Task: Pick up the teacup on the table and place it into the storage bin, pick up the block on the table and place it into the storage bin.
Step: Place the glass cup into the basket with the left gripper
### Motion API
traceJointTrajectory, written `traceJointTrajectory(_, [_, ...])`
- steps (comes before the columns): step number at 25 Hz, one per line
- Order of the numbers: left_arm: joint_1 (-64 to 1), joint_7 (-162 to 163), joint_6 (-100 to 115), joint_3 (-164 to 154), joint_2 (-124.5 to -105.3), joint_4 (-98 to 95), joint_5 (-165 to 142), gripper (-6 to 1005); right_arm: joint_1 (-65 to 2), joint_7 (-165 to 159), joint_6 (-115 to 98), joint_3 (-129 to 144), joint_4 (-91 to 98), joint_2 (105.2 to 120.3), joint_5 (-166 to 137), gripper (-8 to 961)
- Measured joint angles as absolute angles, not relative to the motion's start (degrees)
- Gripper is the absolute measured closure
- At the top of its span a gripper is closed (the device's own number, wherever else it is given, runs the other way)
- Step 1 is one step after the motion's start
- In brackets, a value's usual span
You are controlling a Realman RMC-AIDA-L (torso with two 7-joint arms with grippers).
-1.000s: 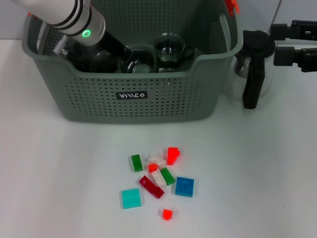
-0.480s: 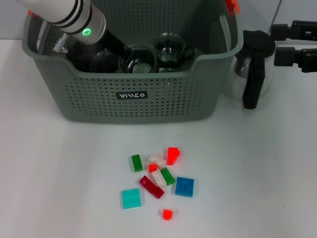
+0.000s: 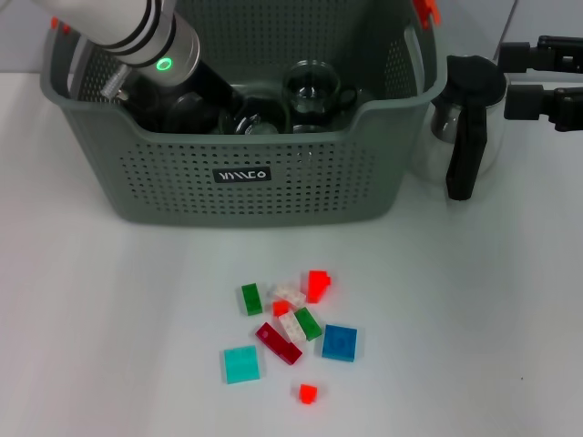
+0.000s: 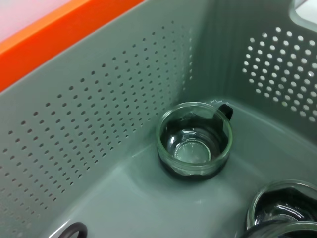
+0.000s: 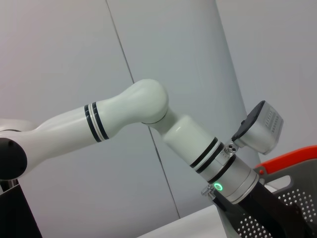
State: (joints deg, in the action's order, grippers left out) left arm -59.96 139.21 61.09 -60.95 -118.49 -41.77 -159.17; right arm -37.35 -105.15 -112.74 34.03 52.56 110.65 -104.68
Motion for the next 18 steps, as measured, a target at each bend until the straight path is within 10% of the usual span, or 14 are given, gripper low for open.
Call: traceJointTrajectory(18, [-59.81, 139.37, 62.74, -61.34, -118.59, -43.81, -159.26, 656, -37.14, -104.94, -112.67, 33.92, 52.64, 110.57, -104.54, 55])
